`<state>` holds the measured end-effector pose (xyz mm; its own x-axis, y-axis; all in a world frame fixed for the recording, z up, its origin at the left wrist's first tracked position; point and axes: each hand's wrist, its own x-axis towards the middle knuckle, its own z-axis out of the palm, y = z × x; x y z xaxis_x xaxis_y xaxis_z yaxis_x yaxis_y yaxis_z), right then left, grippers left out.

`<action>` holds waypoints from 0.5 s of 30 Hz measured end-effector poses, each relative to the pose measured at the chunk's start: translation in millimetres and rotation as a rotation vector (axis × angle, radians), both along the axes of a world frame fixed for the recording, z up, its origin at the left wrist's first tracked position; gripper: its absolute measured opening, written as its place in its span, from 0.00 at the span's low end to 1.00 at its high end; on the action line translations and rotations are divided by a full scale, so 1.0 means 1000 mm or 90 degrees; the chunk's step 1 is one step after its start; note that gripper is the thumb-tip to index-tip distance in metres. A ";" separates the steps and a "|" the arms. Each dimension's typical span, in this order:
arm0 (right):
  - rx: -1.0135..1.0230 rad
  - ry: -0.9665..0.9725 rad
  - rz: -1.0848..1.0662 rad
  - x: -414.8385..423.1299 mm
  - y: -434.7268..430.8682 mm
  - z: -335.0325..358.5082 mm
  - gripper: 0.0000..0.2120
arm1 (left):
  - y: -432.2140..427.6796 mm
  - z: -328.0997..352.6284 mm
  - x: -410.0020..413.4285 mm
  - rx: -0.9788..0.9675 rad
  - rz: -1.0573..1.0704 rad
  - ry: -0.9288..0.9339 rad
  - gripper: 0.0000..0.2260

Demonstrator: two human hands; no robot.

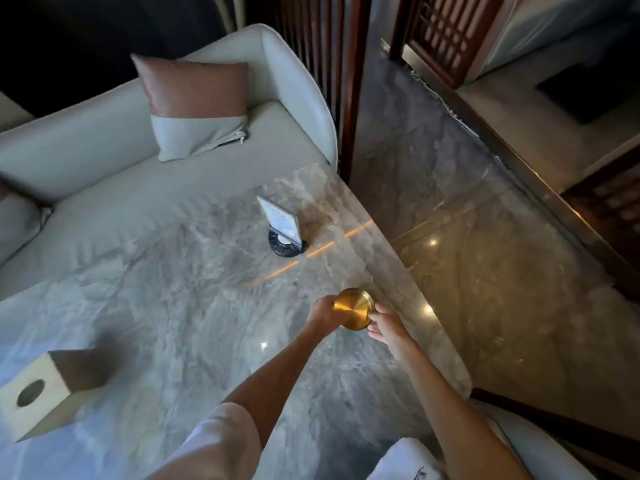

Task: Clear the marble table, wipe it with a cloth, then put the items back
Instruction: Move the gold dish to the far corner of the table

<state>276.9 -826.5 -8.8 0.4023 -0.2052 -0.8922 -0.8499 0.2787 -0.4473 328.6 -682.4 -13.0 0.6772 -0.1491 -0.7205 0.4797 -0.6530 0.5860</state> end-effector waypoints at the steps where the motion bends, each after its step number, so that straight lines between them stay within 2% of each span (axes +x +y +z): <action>1: 0.006 0.003 0.003 -0.001 -0.003 -0.005 0.24 | -0.001 -0.004 -0.001 0.006 -0.014 0.004 0.28; 5: 0.012 0.009 0.042 -0.009 -0.007 -0.020 0.24 | 0.000 0.001 -0.006 -0.006 -0.006 0.020 0.16; 10: 0.000 -0.008 0.053 -0.019 -0.007 -0.005 0.22 | 0.015 0.006 -0.011 -0.047 0.062 0.074 0.29; 13: -0.083 -0.028 0.076 -0.025 -0.009 0.001 0.20 | 0.046 0.010 -0.013 -0.013 0.027 0.062 0.25; 15: -0.188 -0.083 0.131 -0.027 -0.003 0.005 0.17 | 0.078 0.017 -0.017 0.014 -0.003 0.033 0.21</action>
